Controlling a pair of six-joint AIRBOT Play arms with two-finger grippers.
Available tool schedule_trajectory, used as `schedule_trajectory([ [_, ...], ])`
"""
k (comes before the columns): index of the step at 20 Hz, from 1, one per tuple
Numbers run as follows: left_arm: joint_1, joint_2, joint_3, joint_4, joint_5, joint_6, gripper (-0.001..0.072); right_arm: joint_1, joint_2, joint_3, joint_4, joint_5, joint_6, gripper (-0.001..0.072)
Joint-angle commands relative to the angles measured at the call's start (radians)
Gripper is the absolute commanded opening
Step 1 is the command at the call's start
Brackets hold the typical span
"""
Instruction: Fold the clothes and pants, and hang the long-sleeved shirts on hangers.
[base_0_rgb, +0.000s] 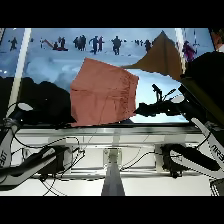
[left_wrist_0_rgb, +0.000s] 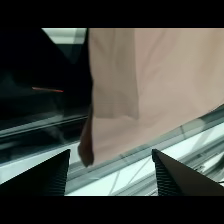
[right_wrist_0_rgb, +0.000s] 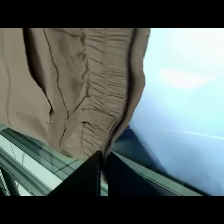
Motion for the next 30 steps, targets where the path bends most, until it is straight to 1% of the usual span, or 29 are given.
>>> schedule_trajectory([
  [1, -0.034, -0.069, -0.001, -0.024, 0.049, 0.011, 0.0399, 0.003, 0.001, 0.012, 0.003, 0.005, 0.0, 0.0024],
  [2, -0.051, -0.091, -0.001, -0.025, 0.06, 0.011, 0.0241, 0.003, 0.001, 0.012, 0.003, 0.005, 0.0, 0.0024],
  [4, -0.069, -0.113, 0.0, -0.051, 0.108, 0.032, 0.0022, 0.003, 0.001, 0.015, 0.001, 0.005, -0.001, 0.0024],
  [6, -0.069, -0.112, 0.016, -0.15, 0.121, 0.083, 0.0013, 0.003, 0.001, 0.045, -0.015, 0.023, -0.002, 0.0024],
  [7, -0.069, -0.112, 0.041, -0.211, 0.096, 0.117, 0.0013, 0.003, 0.001, 0.077, -0.03, 0.048, -0.003, 0.0024],
  [9, -0.069, -0.112, 0.137, -0.337, -0.002, 0.188, 0.0013, 0.003, 0.001, 0.169, -0.062, 0.119, -0.011, 0.0024],
  [10, -0.069, -0.108, 0.205, -0.394, -0.054, 0.204, 0.0012, 0.003, 0.002, 0.227, -0.071, 0.163, -0.018, 0.0024],
  [12, -0.069, -0.074, 0.355, -0.478, -0.115, 0.217, 0.0012, 0.003, 0.021, 0.349, -0.088, 0.235, -0.028, 0.0024],
  [15, -0.069, 0.031, 0.591, -0.549, -0.133, 0.225, 0.0012, 0.003, 0.1, 0.539, -0.133, 0.242, -0.028, 0.0024],
  [17, -0.069, 0.124, 0.75, -0.554, -0.133, 0.228, 0.0012, 0.003, 0.173, 0.667, -0.137, 0.237, -0.027, 0.0023],
  [19, -0.069, 0.221, 0.855, -0.554, -0.131, 0.228, 0.0012, 0.003, 0.256, 0.775, -0.127, 0.234, -0.027, 0.0024],
  [22, -0.069, 0.396, 0.889, -0.541, -0.093, 0.228, 0.0012, 0.003, 0.377, 0.871, -0.126, 0.235, -0.021, 0.0024],
  [23, -0.069, 0.452, 0.889, -0.523, -0.084, 0.227, 0.0012, 0.003, 0.417, 0.882, -0.111, 0.237, 0.003, 0.0024],
  [25, -0.069, 0.549, 0.889, -0.486, -0.054, 0.222, 0.0012, 0.003, 0.491, 0.885, -0.072, 0.238, 0.104, 0.0024],
  [26, -0.069, 0.586, 0.889, -0.479, -0.027, 0.209, 0.0012, 0.003, 0.526, 0.885, -0.056, 0.239, 0.152, 0.0024],
  [27, -0.069, 0.627, 0.888, -0.459, 0.014, 0.188, 0.0012, 0.003, 0.555, 0.885, -0.054, 0.239, 0.173, 0.0024],
  [29, -0.069, 0.674, 0.875, -0.381, 0.09, 0.104, 0.0011, 0.003, 0.589, 0.885, -0.073, 0.228, 0.193, 0.0024],
  [30, -0.069, 0.678, 0.859, -0.335, 0.098, 0.064, 0.0012, 0.003, 0.588, 0.881, -0.095, 0.209, 0.237, 0.0024],
])
